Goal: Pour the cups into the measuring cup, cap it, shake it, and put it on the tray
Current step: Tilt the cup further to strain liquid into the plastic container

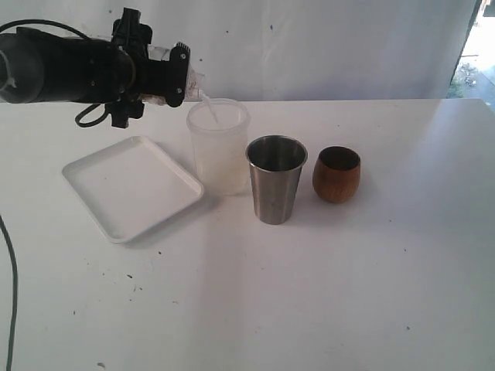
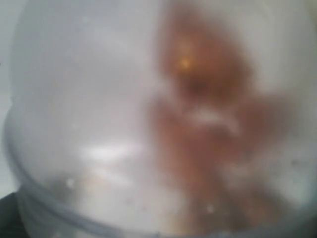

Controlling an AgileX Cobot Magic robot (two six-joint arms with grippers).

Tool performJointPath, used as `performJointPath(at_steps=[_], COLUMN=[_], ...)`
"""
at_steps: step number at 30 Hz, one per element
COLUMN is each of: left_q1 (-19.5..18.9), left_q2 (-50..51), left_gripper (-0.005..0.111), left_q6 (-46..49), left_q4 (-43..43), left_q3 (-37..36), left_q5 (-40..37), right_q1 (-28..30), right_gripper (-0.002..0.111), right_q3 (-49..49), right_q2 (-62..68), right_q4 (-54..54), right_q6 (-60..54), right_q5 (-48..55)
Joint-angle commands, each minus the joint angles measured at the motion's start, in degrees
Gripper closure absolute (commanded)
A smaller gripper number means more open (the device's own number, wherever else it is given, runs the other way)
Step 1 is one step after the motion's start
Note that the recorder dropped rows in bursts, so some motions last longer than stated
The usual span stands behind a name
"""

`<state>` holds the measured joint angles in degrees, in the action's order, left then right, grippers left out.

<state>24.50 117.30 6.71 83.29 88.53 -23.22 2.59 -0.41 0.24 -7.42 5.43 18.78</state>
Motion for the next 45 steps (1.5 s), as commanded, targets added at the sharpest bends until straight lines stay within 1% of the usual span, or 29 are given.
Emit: performJointPath(at_steps=[1,4,8,10,16,21,26,33,45], left_q1=[0.2,0.2,0.4,0.9,3.1,3.1,3.1,3.1,3.1], left_q2=[-1.2,-1.2,-1.2,-1.2,-1.2,-1.2,-1.2,-1.2,-1.2], left_gripper=[0.107,0.107,0.107,0.107,0.107,0.107,0.107,0.107,0.107], left_q6=[-0.4,-0.4,-0.4,-0.4,-0.7,-1.8,-2.0,-2.2,-0.3], left_q4=[2.4,2.8,5.8,7.5,13.1,13.4,16.7,16.7,16.7], left_q3=[0.9,0.9,0.9,0.9,0.9,0.9,0.9,0.9,0.9], left_q5=[-0.8,-1.2,-2.9,-4.2,-4.3,-4.6,-5.0,-7.0,-6.9], right_q1=[-0.2,-0.2,-0.2,-0.2,-0.2,-0.2,-0.2,-0.2,-0.2], right_gripper=[0.108,0.108,0.108,0.108,0.108,0.108,0.108,0.108,0.108], right_q3=[0.4,0.4,0.4,0.4,0.4,0.4,0.4,0.4,0.4], right_q2=[-0.2,-0.2,-0.2,-0.2,-0.2,-0.2,-0.2,-0.2,-0.2], right_q4=[0.1,0.1,0.1,0.1,0.1,0.1,0.1,0.1,0.1], right_q6=[0.2,0.2,0.2,0.2,0.2,0.2,0.2,0.2,0.2], right_q5=[-0.6,-0.6,-0.6,-0.6,-0.6,-0.6,-0.6,-0.6,-0.6])
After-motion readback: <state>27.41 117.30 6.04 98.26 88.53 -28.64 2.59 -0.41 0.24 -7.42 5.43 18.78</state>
